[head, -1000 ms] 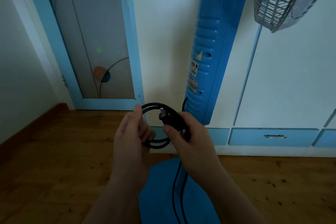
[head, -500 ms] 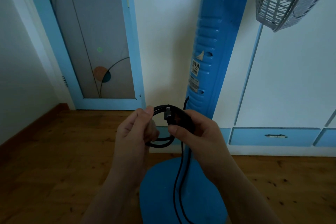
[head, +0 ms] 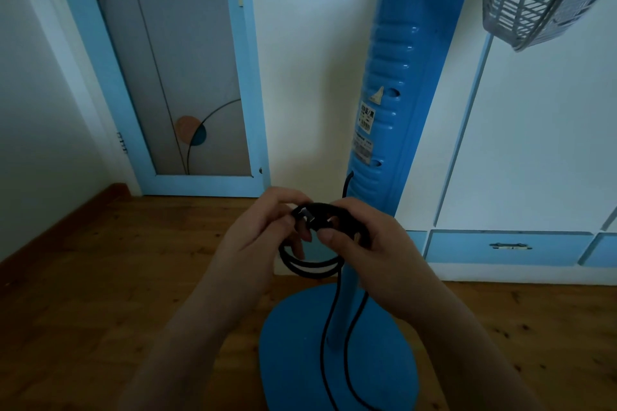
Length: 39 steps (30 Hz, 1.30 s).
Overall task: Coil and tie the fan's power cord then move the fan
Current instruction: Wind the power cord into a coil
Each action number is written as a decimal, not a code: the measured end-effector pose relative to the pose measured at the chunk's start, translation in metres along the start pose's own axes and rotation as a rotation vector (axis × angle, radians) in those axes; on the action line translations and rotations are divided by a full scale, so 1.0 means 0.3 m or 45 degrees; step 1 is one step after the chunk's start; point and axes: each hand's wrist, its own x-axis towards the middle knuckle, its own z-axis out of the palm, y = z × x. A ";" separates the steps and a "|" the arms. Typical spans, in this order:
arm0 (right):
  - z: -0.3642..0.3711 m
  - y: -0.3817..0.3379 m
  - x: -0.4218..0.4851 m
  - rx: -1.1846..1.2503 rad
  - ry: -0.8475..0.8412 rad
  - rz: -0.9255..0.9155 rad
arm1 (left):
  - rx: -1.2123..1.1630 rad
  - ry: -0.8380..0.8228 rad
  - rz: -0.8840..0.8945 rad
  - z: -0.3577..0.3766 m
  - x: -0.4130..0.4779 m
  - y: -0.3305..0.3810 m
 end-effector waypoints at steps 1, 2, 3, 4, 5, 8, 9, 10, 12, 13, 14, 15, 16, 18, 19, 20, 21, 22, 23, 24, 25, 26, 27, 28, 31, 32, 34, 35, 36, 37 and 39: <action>0.000 -0.001 0.001 -0.062 -0.004 -0.019 | 0.008 0.005 0.013 0.009 -0.003 -0.001; 0.001 -0.003 0.002 -0.115 -0.009 -0.041 | 0.010 0.005 0.017 0.017 -0.008 0.000; 0.003 -0.005 0.002 -0.149 -0.014 -0.057 | 0.029 0.006 0.021 0.023 -0.012 -0.001; 0.005 -0.007 0.002 -0.156 -0.013 -0.065 | 0.056 0.014 0.024 0.025 -0.013 -0.002; 0.005 -0.010 0.002 -0.144 -0.005 -0.064 | 0.062 0.028 0.035 0.026 -0.013 -0.004; 0.004 -0.012 0.004 -0.068 0.069 -0.039 | -0.097 0.099 0.068 0.034 -0.013 -0.015; 0.002 -0.010 0.005 -0.030 0.093 -0.017 | -0.145 0.127 0.068 0.039 -0.013 -0.016; 0.001 -0.008 0.005 0.008 0.107 0.005 | -0.180 0.152 0.069 0.043 -0.013 -0.016; 0.000 -0.004 0.005 0.073 0.116 0.030 | -0.245 0.188 0.072 0.049 -0.013 -0.016; 0.000 -0.001 0.005 0.102 0.117 0.038 | -0.283 0.209 0.060 0.050 -0.013 -0.016; 0.003 0.001 0.006 0.128 0.116 0.043 | -0.320 0.231 0.047 0.050 -0.013 -0.016; 0.005 0.003 0.005 0.146 0.117 0.045 | -0.352 0.248 0.039 0.052 -0.012 -0.018; 0.007 0.004 0.005 0.153 0.116 0.043 | -0.375 0.256 0.033 0.055 -0.011 -0.017; 0.014 0.008 0.002 0.140 0.112 0.050 | -0.428 0.266 0.026 0.063 -0.012 -0.014; 0.017 0.011 0.001 0.124 0.108 0.061 | -0.463 0.275 0.022 0.066 -0.011 -0.014; 0.021 0.015 -0.001 0.113 0.103 0.070 | -0.489 0.286 0.018 0.066 -0.010 -0.012; 0.025 0.016 -0.001 0.120 0.099 0.071 | -0.506 0.290 0.022 0.065 -0.008 -0.011; 0.028 0.016 -0.001 0.147 0.099 0.066 | -0.527 0.287 0.027 0.063 -0.007 -0.009; 0.029 0.014 0.002 0.182 0.105 0.056 | -0.559 0.279 0.033 0.062 -0.004 -0.007; 0.025 0.013 0.004 0.221 0.116 0.047 | -0.596 0.271 0.036 0.063 -0.003 -0.005; 0.019 0.010 0.007 0.274 0.125 0.043 | -0.619 0.264 0.034 0.063 -0.002 -0.005; 0.010 0.007 0.007 0.335 0.130 0.049 | -0.628 0.251 0.016 0.063 -0.002 -0.006; 0.001 0.004 0.007 0.379 0.128 0.060 | -0.632 0.228 -0.017 0.059 -0.003 -0.008; -0.008 0.003 0.005 0.390 0.118 0.071 | -0.635 0.187 -0.069 0.052 -0.003 -0.009; -0.018 0.004 -0.007 0.230 0.048 0.087 | -0.548 -0.009 -0.241 0.019 -0.002 -0.009; -0.015 0.004 -0.009 0.142 0.016 0.081 | -0.463 -0.062 -0.271 0.009 -0.002 -0.008; -0.006 -0.002 -0.013 0.009 -0.044 0.052 | -0.286 -0.108 -0.282 0.004 -0.001 -0.003; -0.001 -0.007 -0.013 -0.021 -0.070 0.041 | -0.177 -0.124 -0.263 0.007 -0.002 0.000; 0.002 -0.013 -0.014 -0.025 -0.091 0.037 | -0.058 -0.154 -0.232 0.012 -0.003 0.003; 0.005 -0.019 -0.015 -0.003 -0.104 0.037 | 0.042 -0.191 -0.194 0.020 -0.005 0.003; 0.005 -0.027 -0.018 0.102 -0.088 0.044 | 0.113 -0.214 -0.123 0.040 -0.009 -0.001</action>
